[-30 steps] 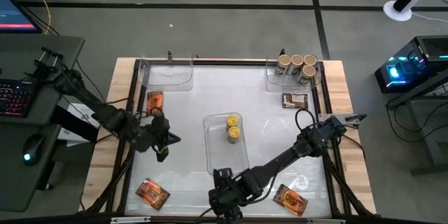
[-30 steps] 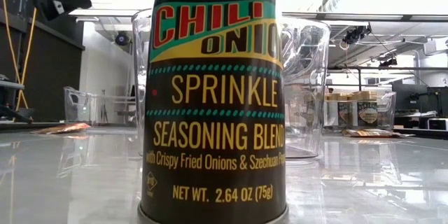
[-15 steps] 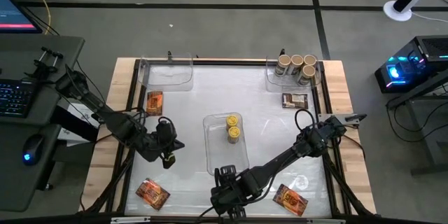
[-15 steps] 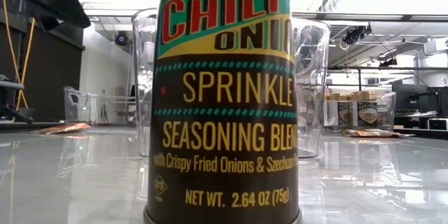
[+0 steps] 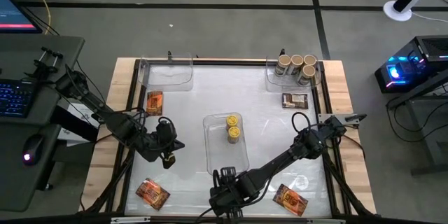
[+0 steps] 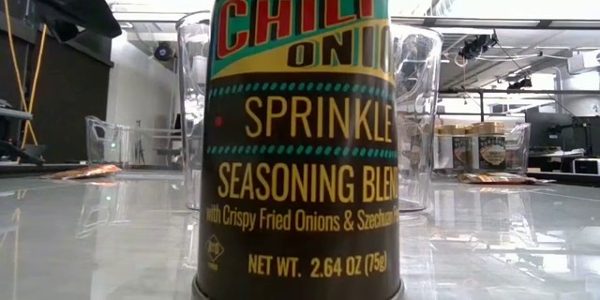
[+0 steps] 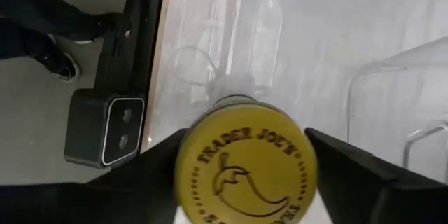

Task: Sort spices by type
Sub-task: Put the yellow seasoning bottle into the bottom transparent bin to the left of the other yellow seasoning bottles

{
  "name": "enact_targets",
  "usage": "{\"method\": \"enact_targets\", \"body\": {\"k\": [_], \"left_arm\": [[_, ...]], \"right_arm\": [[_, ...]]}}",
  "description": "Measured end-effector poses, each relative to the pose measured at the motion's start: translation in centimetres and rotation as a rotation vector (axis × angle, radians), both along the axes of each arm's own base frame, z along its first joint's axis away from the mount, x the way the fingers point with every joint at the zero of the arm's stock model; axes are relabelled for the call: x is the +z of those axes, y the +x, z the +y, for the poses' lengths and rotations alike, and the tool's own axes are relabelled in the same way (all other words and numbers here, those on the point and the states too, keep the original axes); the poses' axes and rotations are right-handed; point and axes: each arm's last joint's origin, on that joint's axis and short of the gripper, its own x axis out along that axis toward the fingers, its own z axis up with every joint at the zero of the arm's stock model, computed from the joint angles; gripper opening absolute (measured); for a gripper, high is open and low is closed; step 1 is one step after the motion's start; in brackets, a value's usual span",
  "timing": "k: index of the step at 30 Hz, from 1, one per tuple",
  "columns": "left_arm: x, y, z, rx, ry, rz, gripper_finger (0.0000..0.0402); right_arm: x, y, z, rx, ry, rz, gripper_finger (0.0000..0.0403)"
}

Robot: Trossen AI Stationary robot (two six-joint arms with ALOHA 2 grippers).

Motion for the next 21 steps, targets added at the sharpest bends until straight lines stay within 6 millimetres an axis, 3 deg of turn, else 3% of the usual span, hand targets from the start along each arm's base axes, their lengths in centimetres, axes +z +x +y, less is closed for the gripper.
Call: {"method": "enact_targets", "body": {"k": [3, 7, 11, 16, 18, 21], "left_arm": [[0.0, 0.0, 0.0, 0.004, 0.004, -0.003, 0.0], [0.3, 0.0, 0.0, 0.005, -0.009, -0.026, 0.0], [1.5, -0.4, 0.4, -0.022, -0.019, -0.097, 0.0], [4.0, -1.6, 2.2, -0.021, 0.014, -0.239, 0.0], [4.9, -2.3, 3.1, -0.015, 0.046, -0.282, 0.0], [5.9, -3.2, 4.3, -0.004, 0.09, -0.331, 0.0]], "right_arm": [[0.7, -0.1, -0.2, -0.009, -0.014, -0.02, 0.0219], [3.0, -0.6, -0.7, 0.005, 0.004, -0.062, 0.0217], [7.4, -1.4, -2.4, 0.013, 0.039, -0.148, 0.0217], [12.6, -1.2, -6.6, -0.111, 0.019, -0.335, 0.0217], [13.3, -0.6, -8.9, -0.184, -0.025, -0.365, 0.0217], [12.8, 0.5, -12.9, -0.283, -0.063, -0.314, 0.0217]]}}
